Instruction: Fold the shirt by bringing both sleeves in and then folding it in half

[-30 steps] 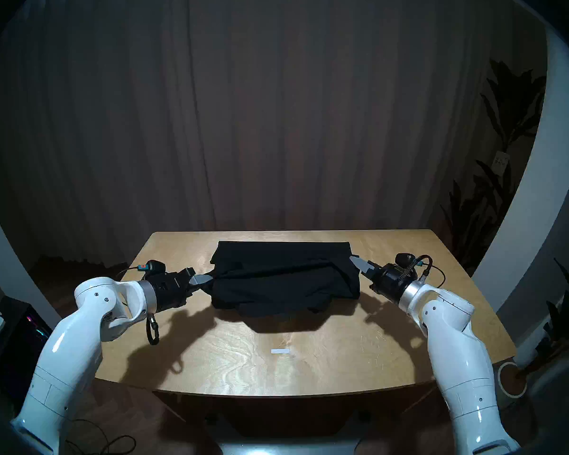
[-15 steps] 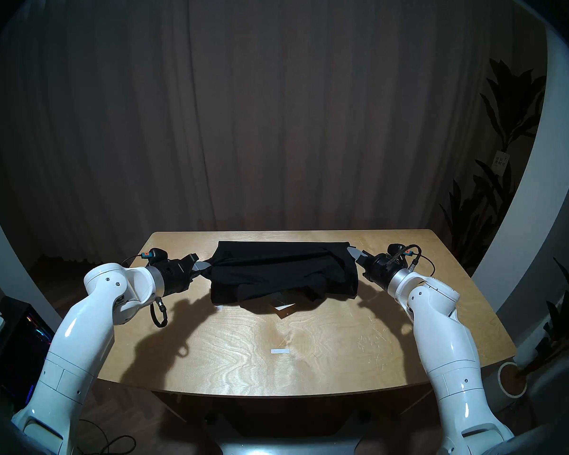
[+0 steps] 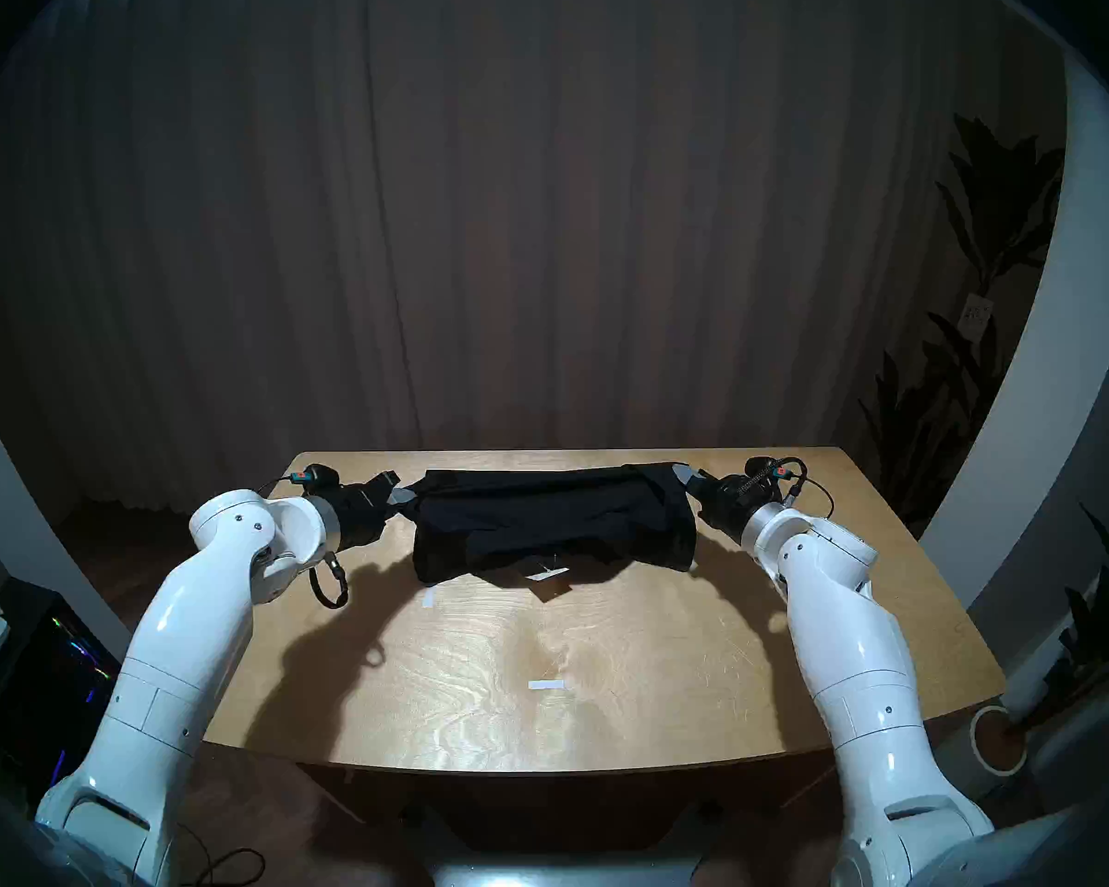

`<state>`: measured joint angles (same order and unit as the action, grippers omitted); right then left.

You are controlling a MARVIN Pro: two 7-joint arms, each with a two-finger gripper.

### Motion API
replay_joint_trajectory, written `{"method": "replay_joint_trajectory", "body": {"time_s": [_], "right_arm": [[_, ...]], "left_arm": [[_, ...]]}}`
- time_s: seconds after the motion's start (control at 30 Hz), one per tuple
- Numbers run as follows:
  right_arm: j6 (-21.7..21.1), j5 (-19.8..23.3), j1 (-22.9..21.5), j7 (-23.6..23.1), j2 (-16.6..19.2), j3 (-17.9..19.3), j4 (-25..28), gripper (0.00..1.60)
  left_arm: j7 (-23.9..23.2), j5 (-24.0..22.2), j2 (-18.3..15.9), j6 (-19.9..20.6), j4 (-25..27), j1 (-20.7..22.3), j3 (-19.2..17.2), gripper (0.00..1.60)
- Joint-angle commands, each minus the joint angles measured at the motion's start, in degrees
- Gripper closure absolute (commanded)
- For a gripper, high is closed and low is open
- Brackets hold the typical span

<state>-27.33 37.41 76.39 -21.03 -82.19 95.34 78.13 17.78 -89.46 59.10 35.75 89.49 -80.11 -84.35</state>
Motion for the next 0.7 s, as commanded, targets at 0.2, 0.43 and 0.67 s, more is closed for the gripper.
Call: {"method": "replay_joint_trajectory", "body": {"time_s": [0.2, 0.43, 0.67], "right_arm": [[1.42, -1.71, -7.39, 2.29, -0.40, -0.91, -3.39, 1.60], [1.57, -3.16, -9.96, 3.62, -0.12, -1.54, -6.54, 1.60], [1.93, -4.60, -12.40, 4.78, 0.37, -2.05, -9.80, 1.60]], "left_arm": [[0.77, 2.92, 2.78, -0.94, -4.58, 9.20, 1.88, 1.60], [1.32, 4.44, 4.21, -0.89, -8.43, 13.46, 3.28, 1.60], [1.05, 5.67, 5.82, -1.32, -11.65, 15.69, 4.17, 1.60]]}}
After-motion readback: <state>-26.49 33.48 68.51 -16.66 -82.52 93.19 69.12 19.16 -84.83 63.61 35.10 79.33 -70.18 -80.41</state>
